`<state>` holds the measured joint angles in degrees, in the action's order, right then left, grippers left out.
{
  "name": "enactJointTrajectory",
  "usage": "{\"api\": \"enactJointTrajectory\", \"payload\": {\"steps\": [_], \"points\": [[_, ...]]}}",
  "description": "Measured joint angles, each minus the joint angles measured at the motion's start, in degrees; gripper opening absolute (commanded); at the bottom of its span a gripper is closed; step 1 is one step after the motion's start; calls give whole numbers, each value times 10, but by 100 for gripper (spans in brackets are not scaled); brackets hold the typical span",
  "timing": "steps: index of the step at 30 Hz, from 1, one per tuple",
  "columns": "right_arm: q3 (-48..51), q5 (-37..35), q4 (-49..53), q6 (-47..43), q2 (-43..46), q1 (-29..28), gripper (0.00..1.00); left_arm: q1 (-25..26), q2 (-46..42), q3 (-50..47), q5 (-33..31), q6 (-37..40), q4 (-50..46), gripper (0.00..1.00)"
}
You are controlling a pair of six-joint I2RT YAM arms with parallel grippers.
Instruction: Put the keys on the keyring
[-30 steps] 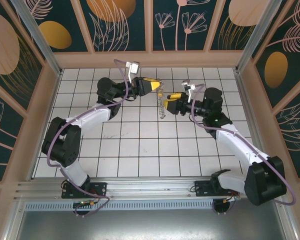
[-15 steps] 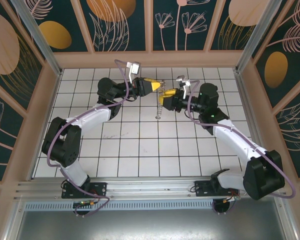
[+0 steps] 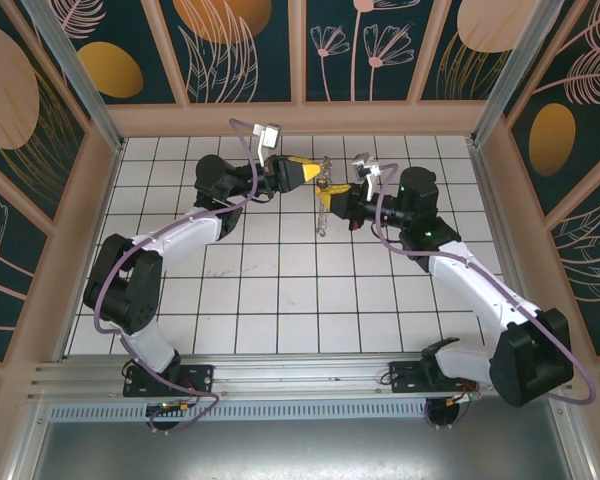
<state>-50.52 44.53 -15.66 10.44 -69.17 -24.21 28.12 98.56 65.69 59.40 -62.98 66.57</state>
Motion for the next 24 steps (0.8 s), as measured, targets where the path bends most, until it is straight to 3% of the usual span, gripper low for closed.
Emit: {"api": "enactJointTrajectory", "payload": {"steps": [11,24], "points": [[-35,-56,106,-57,20,0,0,1,0,0,0,5,-6,0],[-68,-68,163,-72,42,0,0,1,0,0,0,9,-6,0]]}}
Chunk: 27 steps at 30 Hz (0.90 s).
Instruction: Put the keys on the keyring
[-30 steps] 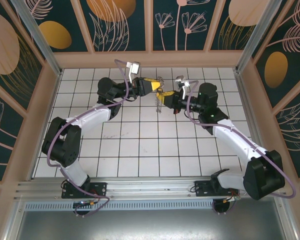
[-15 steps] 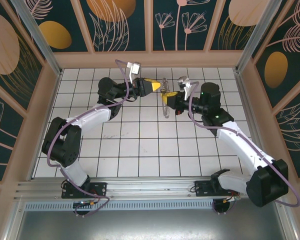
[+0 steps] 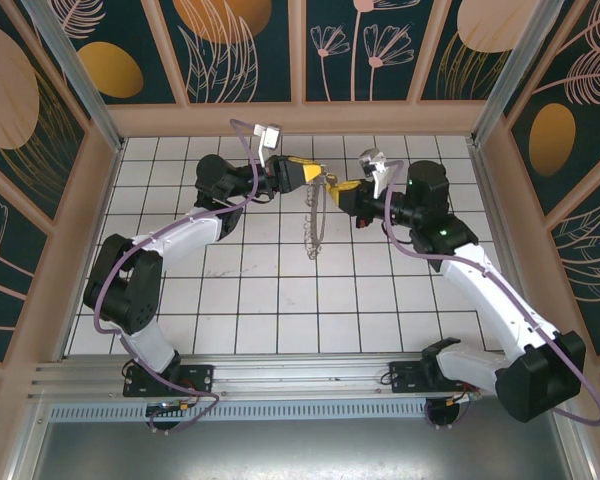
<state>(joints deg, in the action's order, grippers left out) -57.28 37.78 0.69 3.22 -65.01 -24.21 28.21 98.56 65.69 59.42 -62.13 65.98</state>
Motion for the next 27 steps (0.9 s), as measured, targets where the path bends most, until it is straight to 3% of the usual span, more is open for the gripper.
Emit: {"api": "enactJointTrajectory", "payload": {"steps": [16,27], "points": [[-34,-9,49,-33,-27,-25,0,-1,0,0,1,0,2,0],[-95,-58,120,-73,-27,-24,0,-1,0,0,0,4,5,0]]}}
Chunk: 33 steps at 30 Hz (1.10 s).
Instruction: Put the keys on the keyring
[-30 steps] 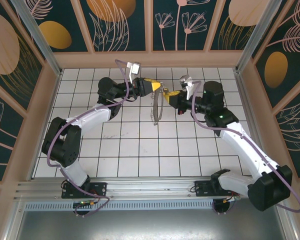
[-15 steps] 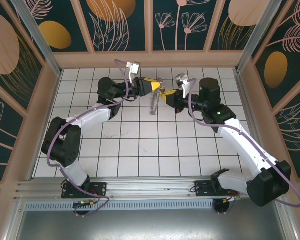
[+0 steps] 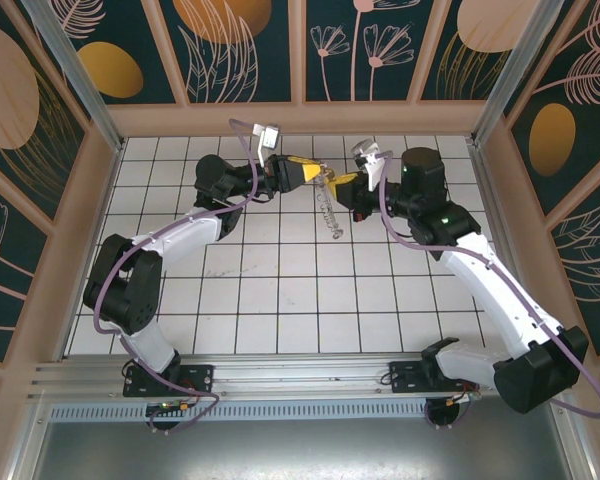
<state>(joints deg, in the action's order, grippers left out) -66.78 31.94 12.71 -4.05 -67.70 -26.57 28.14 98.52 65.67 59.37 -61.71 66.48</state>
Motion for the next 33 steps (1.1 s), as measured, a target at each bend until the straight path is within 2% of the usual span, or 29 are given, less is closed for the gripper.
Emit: {"api": "enactJointTrajectory", "payload": {"steps": [17,33], "points": [[-30,-66,43,-30,0,-1,0,1,0,0,-5,2,-3,0],[-66,-78,53,-36,-10,-9,0,3,0,0,-17,6,-3,0]]}}
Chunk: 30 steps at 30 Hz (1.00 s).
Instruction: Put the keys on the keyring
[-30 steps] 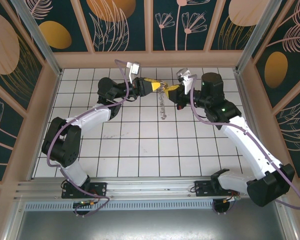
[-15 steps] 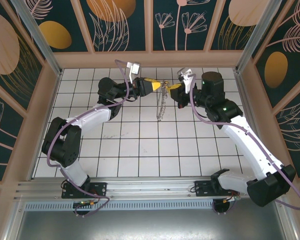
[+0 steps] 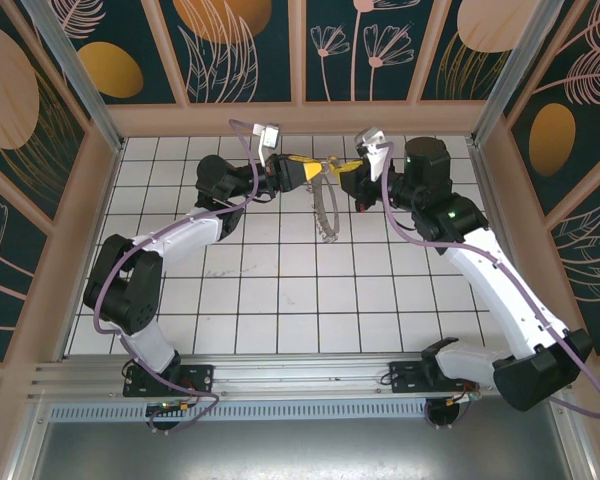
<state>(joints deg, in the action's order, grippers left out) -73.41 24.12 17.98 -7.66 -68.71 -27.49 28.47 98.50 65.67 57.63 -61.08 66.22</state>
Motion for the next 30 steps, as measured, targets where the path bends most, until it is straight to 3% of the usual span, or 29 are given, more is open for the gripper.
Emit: {"api": "enactJointTrajectory", "payload": {"steps": [16,30], "points": [[-5,-94,-1,-13,-6,-27,0,0,0,0,-13,0,0,0],[8,-134,-32,-15,12,-37,0,0,0,0,-30,3,-4,0]]}}
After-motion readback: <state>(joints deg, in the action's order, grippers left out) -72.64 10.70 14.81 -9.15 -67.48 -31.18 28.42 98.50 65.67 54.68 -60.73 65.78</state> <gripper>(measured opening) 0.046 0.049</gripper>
